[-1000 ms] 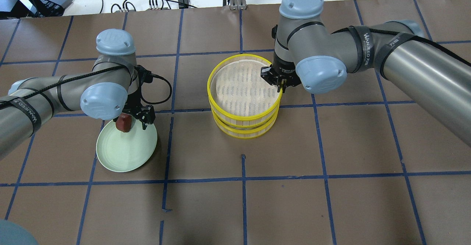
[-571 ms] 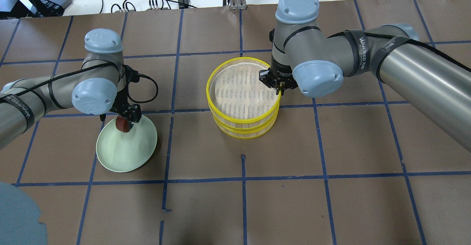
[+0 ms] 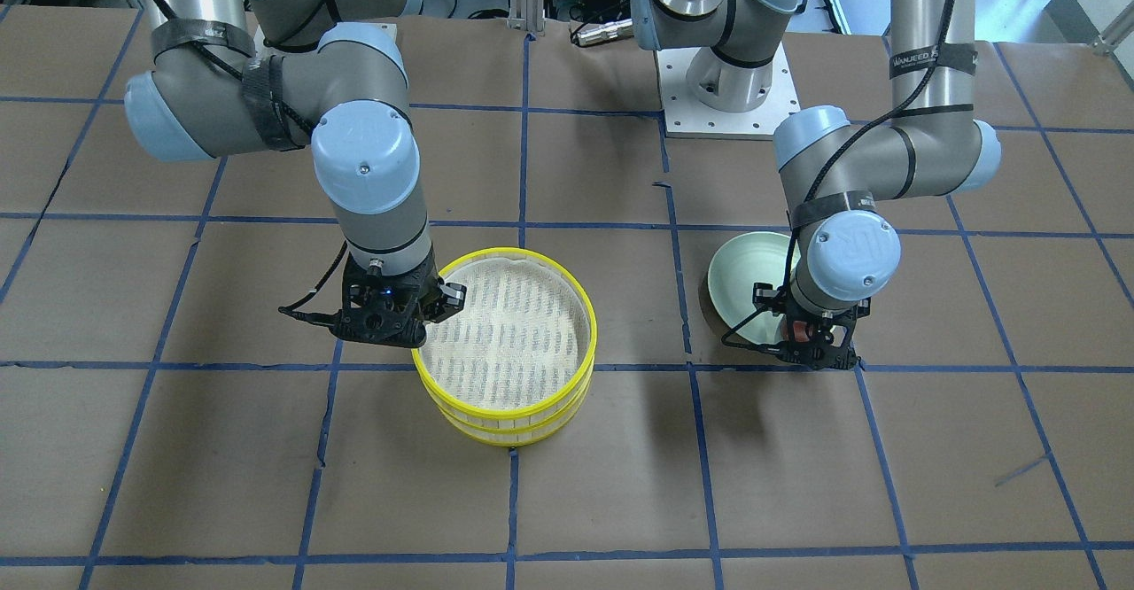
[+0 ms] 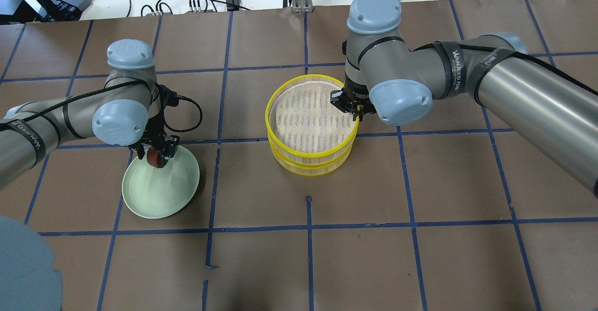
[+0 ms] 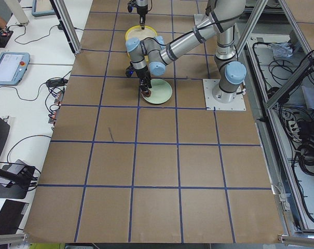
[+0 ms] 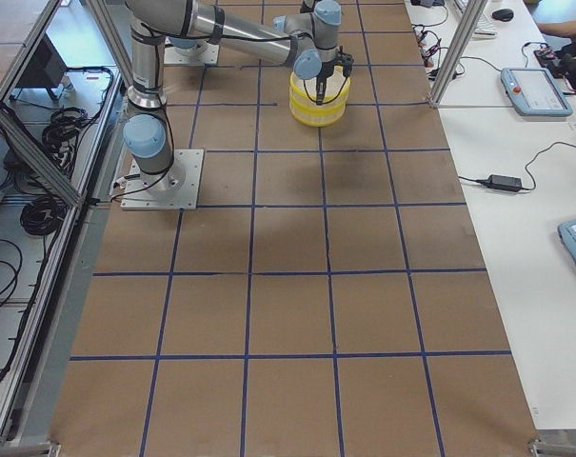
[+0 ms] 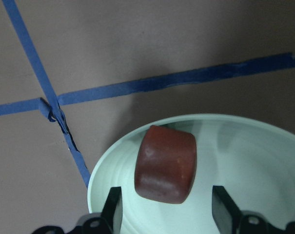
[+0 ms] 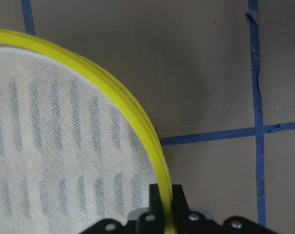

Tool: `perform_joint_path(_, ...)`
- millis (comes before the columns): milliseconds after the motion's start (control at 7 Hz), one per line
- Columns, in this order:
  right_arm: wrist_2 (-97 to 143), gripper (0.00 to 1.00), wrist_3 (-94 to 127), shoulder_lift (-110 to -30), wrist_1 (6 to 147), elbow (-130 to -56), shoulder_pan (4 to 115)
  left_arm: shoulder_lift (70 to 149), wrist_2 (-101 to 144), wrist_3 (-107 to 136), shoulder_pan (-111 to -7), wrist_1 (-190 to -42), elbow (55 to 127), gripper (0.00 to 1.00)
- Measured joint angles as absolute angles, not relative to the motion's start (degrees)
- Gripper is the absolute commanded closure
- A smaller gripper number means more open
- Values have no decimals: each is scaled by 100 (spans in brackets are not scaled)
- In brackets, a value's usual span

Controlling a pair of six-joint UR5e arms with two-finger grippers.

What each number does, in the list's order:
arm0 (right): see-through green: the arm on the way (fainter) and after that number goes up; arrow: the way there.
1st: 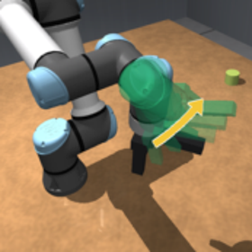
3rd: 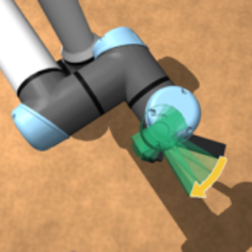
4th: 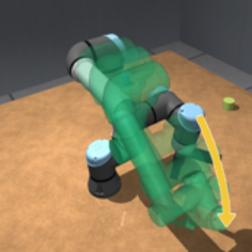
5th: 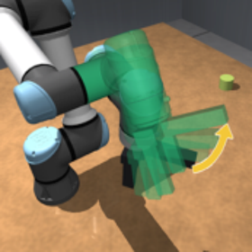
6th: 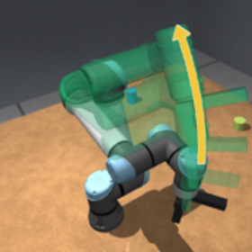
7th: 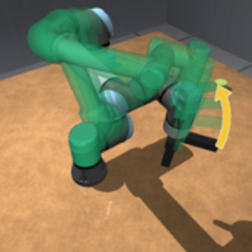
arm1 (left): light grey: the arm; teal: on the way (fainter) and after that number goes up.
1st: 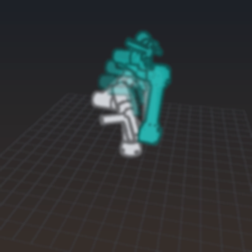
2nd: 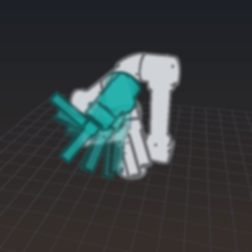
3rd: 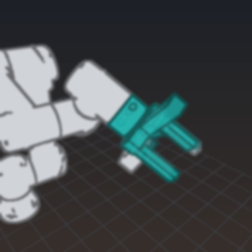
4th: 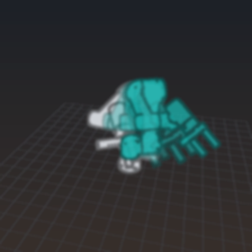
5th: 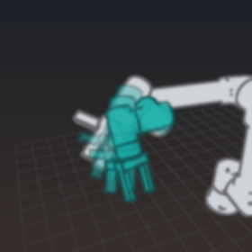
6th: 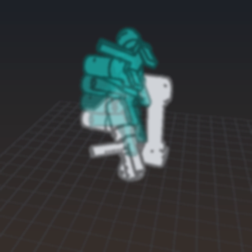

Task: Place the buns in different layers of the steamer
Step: 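Lift the dark red bun up from the plate with the left gripper, then carry the red bun to the steamer with the left while the right rises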

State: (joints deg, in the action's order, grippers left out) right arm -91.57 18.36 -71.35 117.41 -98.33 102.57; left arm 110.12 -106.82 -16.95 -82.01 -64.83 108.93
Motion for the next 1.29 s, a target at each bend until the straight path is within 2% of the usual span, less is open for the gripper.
perform_joint_path(286,-9137,92,1841,-7116,11746,-9839,10257,10962,-10679,-1705,-8222,-6473,10787,98)
perform_joint_path(714,-9134,90,1850,-7117,11725,-9844,10263,10382,-10541,-1726,-8602,-6625,10099,98)
perform_joint_path(857,-9128,84,1875,-7119,11724,-9843,10269,10164,-10348,-1715,-8704,-6687,9997,99)
perform_joint_path(1286,-9129,57,1923,-7112,11728,-9868,10274,9789,-9490,-1530,-8768,-6723,9898,99)
